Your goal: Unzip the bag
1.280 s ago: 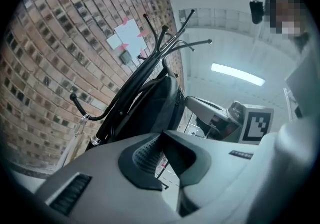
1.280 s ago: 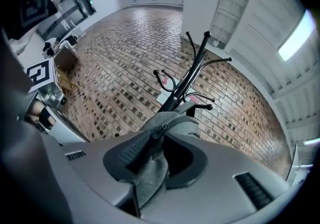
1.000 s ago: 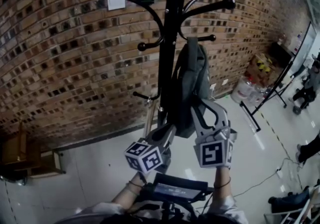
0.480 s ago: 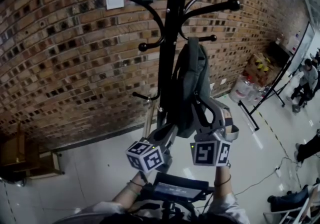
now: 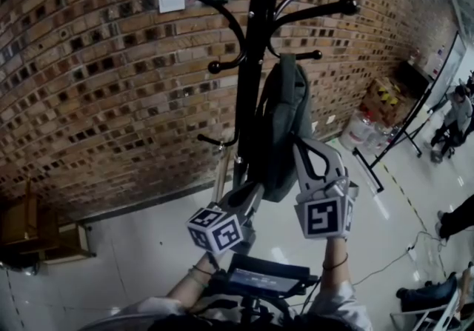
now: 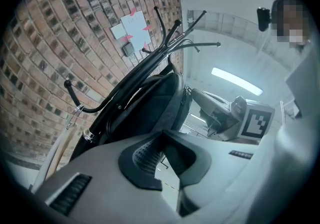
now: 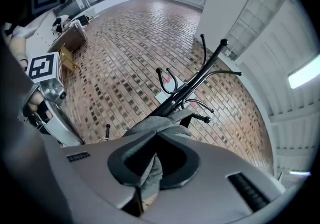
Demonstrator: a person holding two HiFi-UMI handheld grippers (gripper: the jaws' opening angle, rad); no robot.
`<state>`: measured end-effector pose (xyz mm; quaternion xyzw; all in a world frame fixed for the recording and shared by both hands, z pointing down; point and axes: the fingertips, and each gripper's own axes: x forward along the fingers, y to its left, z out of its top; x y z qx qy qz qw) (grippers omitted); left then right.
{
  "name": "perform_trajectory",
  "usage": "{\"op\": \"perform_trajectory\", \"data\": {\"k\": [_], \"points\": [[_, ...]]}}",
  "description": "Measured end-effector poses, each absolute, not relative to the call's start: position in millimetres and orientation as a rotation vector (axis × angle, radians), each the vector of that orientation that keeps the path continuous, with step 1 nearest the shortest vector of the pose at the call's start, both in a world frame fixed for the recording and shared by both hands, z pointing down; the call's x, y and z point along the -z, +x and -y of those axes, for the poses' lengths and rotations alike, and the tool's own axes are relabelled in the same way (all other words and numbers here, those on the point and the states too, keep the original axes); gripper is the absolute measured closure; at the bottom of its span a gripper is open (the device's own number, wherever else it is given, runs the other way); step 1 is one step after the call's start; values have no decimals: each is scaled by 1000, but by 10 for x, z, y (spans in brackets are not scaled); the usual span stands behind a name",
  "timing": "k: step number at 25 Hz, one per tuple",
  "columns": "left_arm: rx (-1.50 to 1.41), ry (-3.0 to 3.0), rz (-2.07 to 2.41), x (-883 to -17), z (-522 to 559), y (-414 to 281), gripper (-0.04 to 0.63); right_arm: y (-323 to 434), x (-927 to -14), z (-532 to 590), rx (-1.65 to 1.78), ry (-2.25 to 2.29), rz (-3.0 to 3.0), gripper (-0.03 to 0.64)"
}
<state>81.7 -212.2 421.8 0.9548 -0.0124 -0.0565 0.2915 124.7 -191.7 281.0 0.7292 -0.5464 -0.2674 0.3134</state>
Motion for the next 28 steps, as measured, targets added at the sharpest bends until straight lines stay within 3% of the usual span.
{"op": "perform_trajectory", "data": {"k": [28], "points": [[242, 2567, 207, -4052, 2006, 903, 584, 1675, -2342, 1943, 655, 1786, 1787, 595]]}}
